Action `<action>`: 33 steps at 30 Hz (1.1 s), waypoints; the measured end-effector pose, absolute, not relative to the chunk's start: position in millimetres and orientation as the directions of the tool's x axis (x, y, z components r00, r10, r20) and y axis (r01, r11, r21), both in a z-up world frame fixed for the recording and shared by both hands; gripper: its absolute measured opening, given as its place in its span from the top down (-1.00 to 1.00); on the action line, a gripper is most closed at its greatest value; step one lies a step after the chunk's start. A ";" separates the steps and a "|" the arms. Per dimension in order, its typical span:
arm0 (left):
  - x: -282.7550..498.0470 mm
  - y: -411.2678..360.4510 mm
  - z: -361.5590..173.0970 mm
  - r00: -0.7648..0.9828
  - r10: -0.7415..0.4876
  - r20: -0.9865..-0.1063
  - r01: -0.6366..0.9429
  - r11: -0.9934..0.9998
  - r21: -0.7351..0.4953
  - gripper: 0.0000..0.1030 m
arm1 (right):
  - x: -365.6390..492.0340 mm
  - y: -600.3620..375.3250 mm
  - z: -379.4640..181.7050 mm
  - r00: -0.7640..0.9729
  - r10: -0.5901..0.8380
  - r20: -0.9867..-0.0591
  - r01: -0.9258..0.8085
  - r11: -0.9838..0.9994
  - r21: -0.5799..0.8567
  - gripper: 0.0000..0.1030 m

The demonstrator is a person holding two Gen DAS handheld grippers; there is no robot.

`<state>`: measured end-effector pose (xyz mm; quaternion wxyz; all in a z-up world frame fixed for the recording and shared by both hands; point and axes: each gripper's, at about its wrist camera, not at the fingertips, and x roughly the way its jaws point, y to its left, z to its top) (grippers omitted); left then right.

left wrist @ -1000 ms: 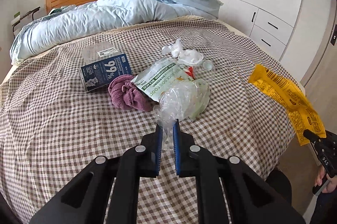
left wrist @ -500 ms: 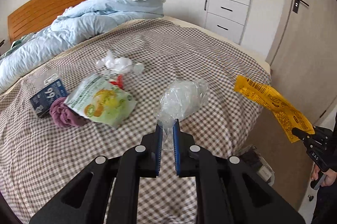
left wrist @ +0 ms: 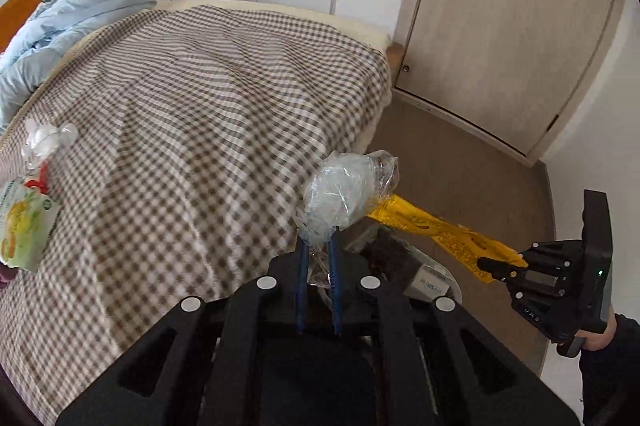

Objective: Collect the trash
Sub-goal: 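Carry snack bag and plastic wrap to the wastebasket and open both tools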

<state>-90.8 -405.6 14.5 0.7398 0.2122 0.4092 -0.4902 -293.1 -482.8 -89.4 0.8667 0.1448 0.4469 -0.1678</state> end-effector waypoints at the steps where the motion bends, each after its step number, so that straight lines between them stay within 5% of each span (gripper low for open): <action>1: -94.8 -411.9 7.4 0.166 -0.545 -0.822 0.902 0.420 -0.096 0.86 | -295.7 -482.0 -100.5 0.527 -0.136 -0.839 0.422 0.899 0.120 0.97; 8: -105.9 -448.0 -37.4 0.091 -0.481 -0.872 0.907 0.401 -0.127 0.86 | -301.4 -476.8 -192.5 0.341 0.008 -0.940 0.427 0.890 0.162 0.97; 17: -102.9 -466.4 -72.6 0.047 -0.431 -0.901 0.894 0.420 -0.154 0.86 | -273.9 -472.4 -275.2 0.270 0.148 -0.952 0.462 0.847 0.263 0.92; 19: -106.6 -474.5 -79.8 0.027 -0.424 -0.905 0.899 0.407 -0.164 0.86 | -271.5 -469.0 -277.5 0.271 0.158 -0.950 0.442 0.856 0.269 0.69; 21: -107.9 -483.3 -86.8 0.014 -0.414 -0.910 0.903 0.396 -0.166 0.86 | -274.2 -461.0 -268.5 0.291 0.169 -0.942 0.410 0.867 0.283 -0.29; 33: -150.0 -526.7 -132.1 -0.034 -0.269 -0.963 0.944 0.307 -0.119 0.86 | -323.4 -508.6 -194.1 0.393 -0.033 -0.919 0.541 0.816 0.202 -0.36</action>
